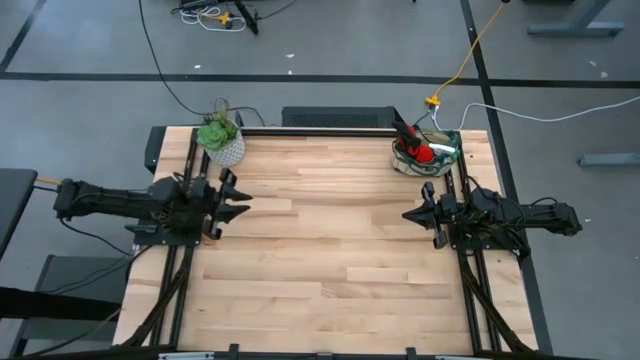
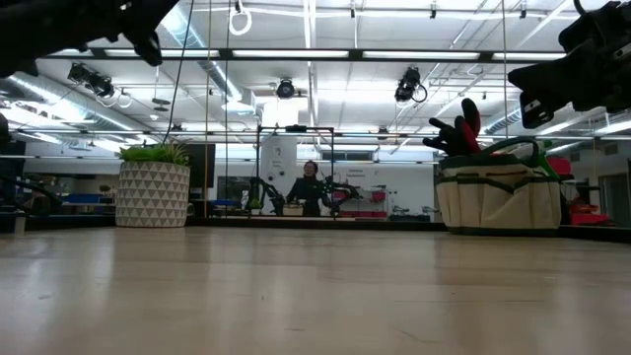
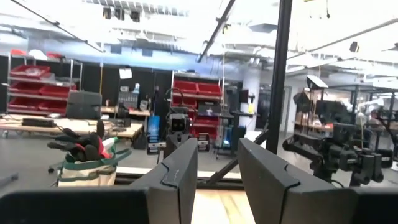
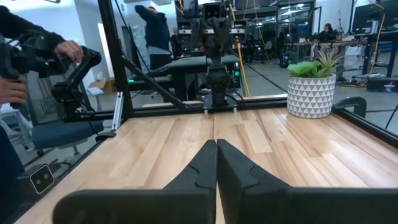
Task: Pick & Place Garden tools in Gardening bag
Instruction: Return to Home Position
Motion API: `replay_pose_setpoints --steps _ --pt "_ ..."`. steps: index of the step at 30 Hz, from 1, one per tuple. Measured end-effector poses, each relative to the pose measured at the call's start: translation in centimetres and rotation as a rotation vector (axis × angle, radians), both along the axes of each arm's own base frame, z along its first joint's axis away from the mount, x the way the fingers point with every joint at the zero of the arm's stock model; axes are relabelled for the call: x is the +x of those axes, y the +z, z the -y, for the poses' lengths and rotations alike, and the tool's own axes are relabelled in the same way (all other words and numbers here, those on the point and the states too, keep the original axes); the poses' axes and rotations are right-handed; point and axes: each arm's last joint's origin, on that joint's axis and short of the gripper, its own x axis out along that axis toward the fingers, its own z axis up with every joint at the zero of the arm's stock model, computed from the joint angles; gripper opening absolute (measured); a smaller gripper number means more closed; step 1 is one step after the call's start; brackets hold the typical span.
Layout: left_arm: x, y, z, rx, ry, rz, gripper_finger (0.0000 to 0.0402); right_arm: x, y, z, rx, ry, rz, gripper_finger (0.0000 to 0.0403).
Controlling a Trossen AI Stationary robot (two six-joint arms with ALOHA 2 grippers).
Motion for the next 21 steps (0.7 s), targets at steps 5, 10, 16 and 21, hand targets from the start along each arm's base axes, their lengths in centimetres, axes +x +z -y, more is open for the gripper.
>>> replay_pose_setpoints --steps 5,10,16,21 --pt "-1.2 -1.3 -0.1 -0.014 0.025 0.039 0.0122 0.0 0.0 0.0 0.000 0.000 0.000 0.0013" --pt "-1.9 -2.5 -0.1 -0.014 0.030 0.059 0.0122 0.0 0.0 0.0 0.000 0.000 0.000 0.0013" --pt "-2.3 -3.6 -0.1 -0.019 0.031 0.023 0.0122 0.0 0.0 0.0 0.000 0.000 0.000 0.0013" --pt "-2.5 -4.1 -0.2 -0.016 0.033 -0.026 0.0122 0.0 0.0 0.0 0.000 0.000 0.000 0.0013"
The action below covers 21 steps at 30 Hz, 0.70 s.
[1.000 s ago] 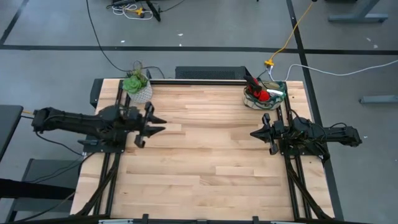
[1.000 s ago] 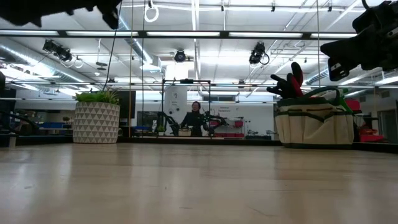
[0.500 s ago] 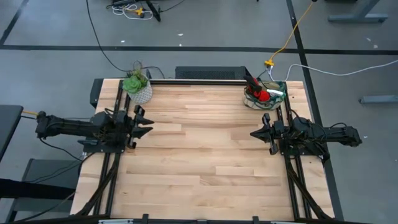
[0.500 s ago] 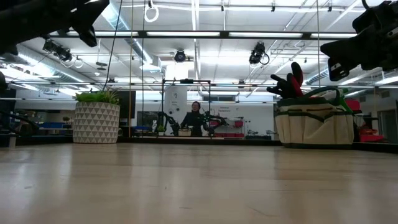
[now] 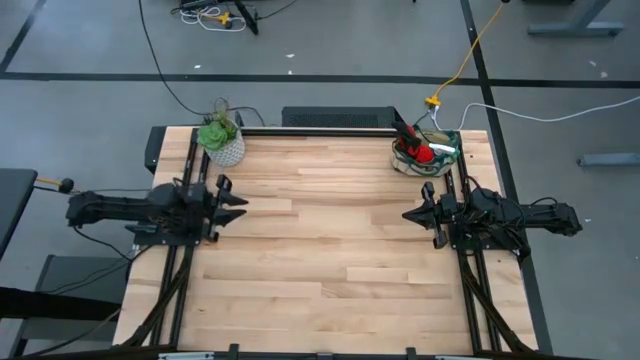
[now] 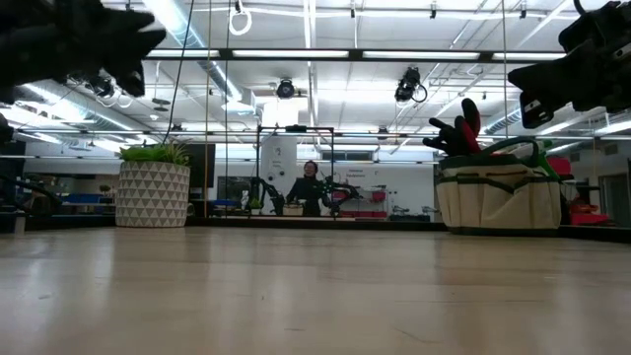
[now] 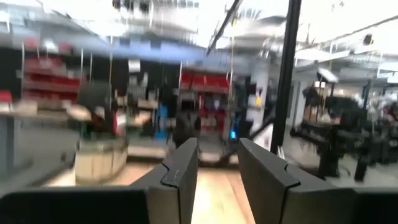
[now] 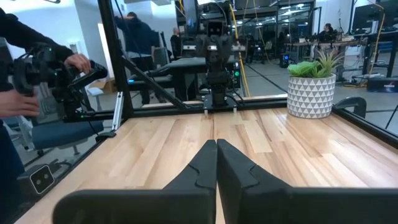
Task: Pick & Place Garden tools in Gardening bag
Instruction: Return to Home Position
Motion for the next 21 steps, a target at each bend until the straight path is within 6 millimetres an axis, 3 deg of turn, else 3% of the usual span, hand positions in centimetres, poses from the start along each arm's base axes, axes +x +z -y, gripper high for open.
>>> replay_pose_setpoints --steps 6,21 --pt "0.1 -1.4 0.0 -0.069 -0.019 -0.144 0.0122 0.0 0.0 0.0 0.000 0.000 0.000 0.0013" --pt "-0.3 -3.1 0.0 -0.065 -0.013 -0.309 0.0122 0.0 0.0 0.0 0.000 0.000 0.000 0.0013"
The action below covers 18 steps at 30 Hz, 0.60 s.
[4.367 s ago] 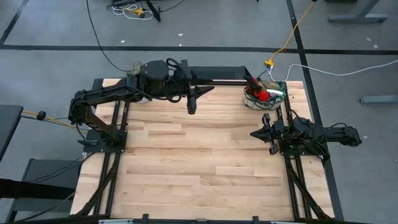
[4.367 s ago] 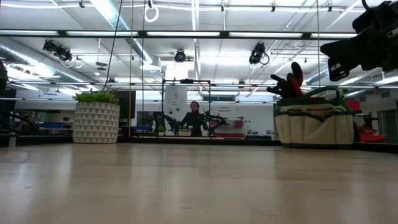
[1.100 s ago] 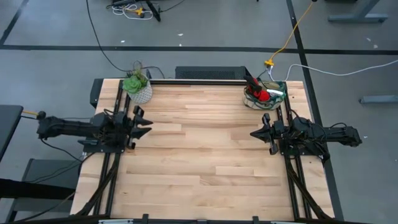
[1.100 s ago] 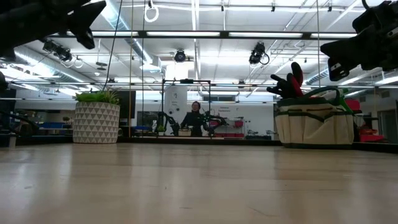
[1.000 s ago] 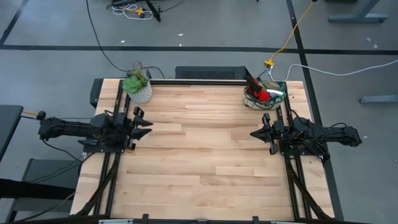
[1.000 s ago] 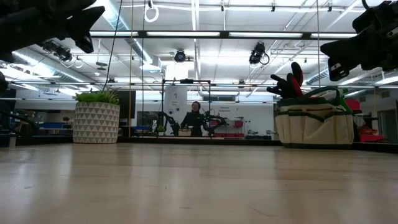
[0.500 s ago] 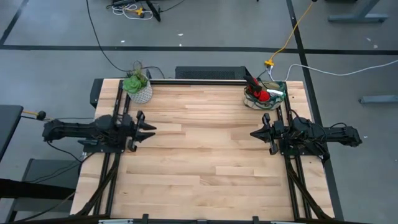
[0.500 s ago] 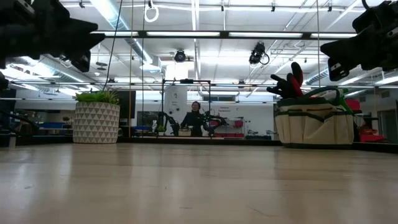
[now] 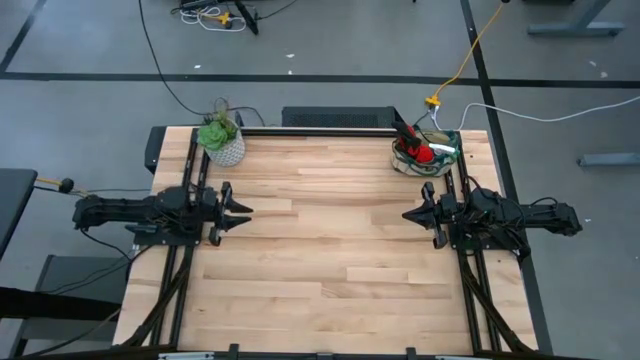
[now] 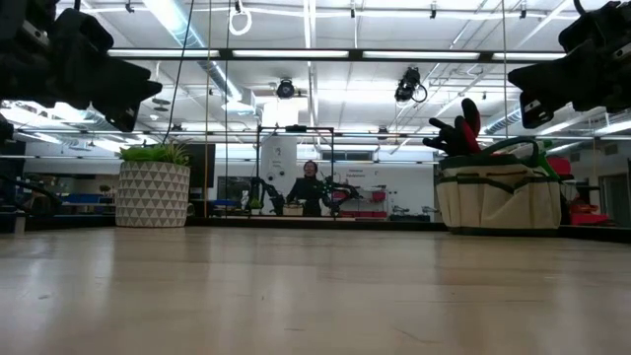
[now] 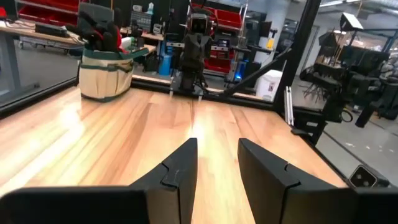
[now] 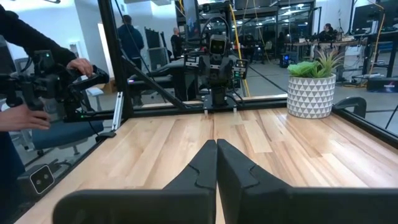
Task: Pick & Place Garden tools in Gardening bag
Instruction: Return to Home Position
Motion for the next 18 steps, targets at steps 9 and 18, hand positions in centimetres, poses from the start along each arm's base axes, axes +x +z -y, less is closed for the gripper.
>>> replay_pose_setpoints --steps 9,18 --pt "-0.02 -0.16 -0.01 0.010 0.003 -0.018 0.0122 0.00 0.00 0.00 0.000 0.000 0.000 0.0013" --pt "-0.02 -0.10 -0.01 0.005 0.001 -0.011 0.0122 0.00 0.00 0.00 0.000 0.000 0.000 0.0013"
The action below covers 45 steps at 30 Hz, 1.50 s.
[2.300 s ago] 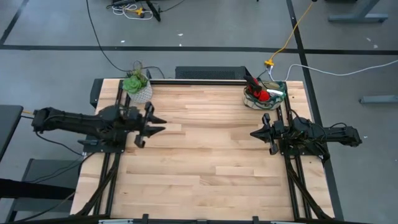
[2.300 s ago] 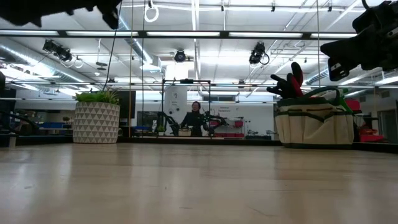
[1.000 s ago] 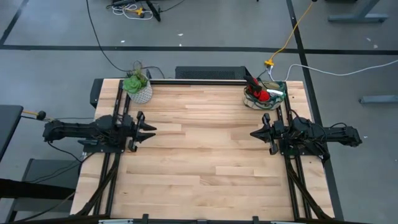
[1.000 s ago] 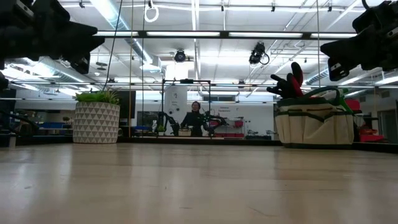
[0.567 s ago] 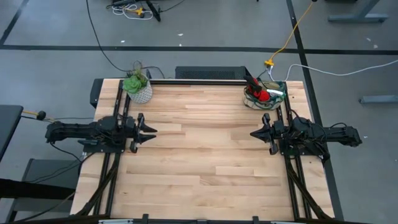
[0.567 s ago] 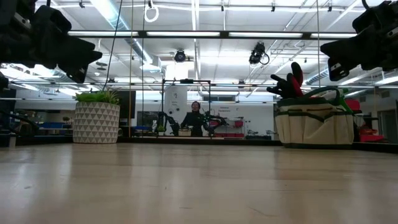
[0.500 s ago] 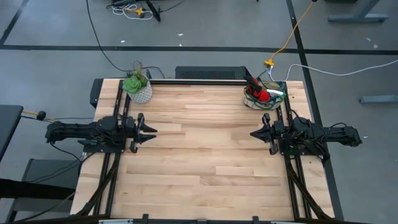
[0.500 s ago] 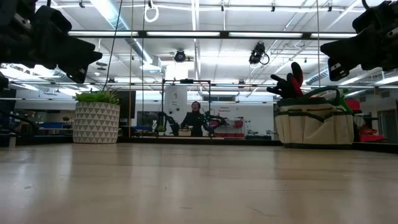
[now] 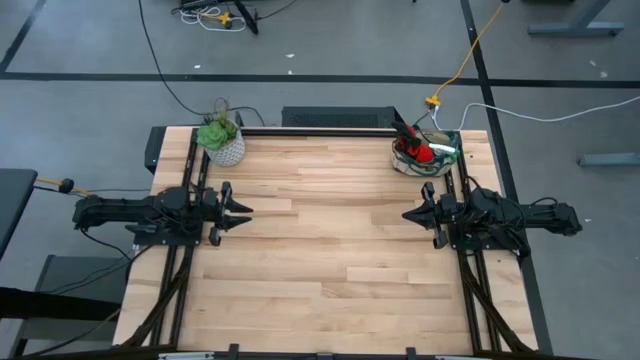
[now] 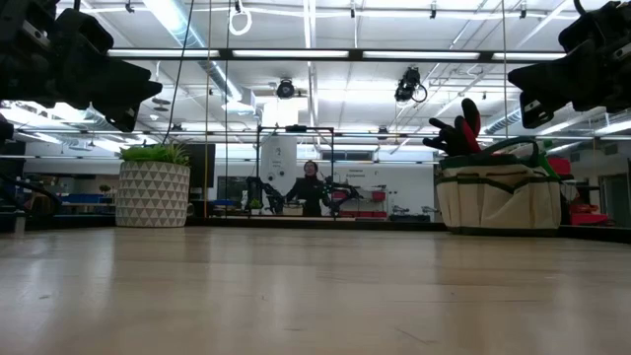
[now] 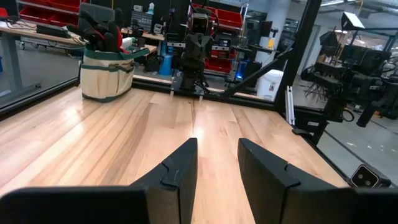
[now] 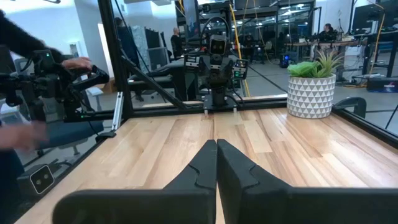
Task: Pick & Place Garden tools in Gardening bag
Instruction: Return to Home Position
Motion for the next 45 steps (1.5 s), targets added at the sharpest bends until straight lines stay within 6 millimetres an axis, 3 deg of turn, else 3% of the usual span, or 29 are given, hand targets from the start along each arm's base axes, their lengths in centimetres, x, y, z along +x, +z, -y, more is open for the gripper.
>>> replay_pose_setpoints --steps 45 --pt "0.01 0.36 0.00 -0.002 -0.001 0.041 0.0122 0.00 -0.01 0.00 0.000 0.000 0.000 0.0013"
